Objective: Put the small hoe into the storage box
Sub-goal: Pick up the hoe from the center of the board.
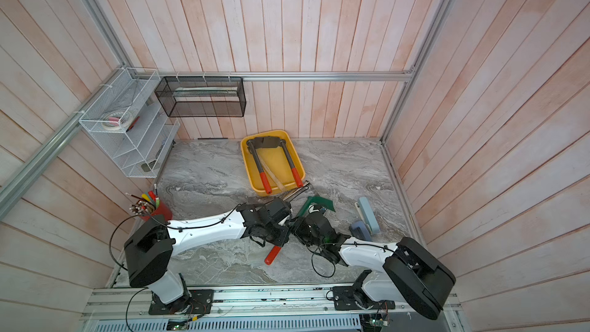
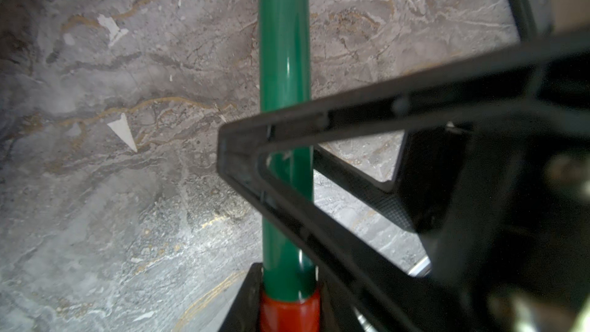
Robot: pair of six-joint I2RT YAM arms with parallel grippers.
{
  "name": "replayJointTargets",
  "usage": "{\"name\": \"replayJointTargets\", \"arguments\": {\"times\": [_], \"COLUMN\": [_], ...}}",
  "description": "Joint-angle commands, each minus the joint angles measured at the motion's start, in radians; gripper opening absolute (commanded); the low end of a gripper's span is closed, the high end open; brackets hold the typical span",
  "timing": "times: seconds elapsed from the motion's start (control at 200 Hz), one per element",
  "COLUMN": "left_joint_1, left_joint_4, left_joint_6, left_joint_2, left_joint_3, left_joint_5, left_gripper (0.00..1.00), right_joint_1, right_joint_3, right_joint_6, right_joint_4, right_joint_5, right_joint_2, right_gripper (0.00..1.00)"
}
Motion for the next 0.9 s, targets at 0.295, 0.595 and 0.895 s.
{"name": "replayJointTargets", "arguments": {"times": [0.295,0.595,0.895], "left_joint_1": [-0.037,-0.031,-0.011], "left_joint_4": [0.087,0.095,0.135], "left_joint_6": [0.008,-0.026,-0.048], "left_joint_2": [-0.049,-0.058,-0.069], "left_joint_3": [0.011,-0.017,-0.034], "left_joint_5": [0.036,0.040,0.081], "left_gripper": [0.00,0.16,0.41], "right_joint_1": [0.008,0.024,0.024], "right_joint_3": [-0.028,0.039,0.071], "right_joint_6": [0.008,-0.083,-0.131], "right_joint_4": [0.075,-0.153,-0.259], "right_joint_5": [0.022,0.135,0.201], "right_joint_2": [-0.017,-0.161,-0.260], "right_gripper": [0.21,0.12,0.12]}}
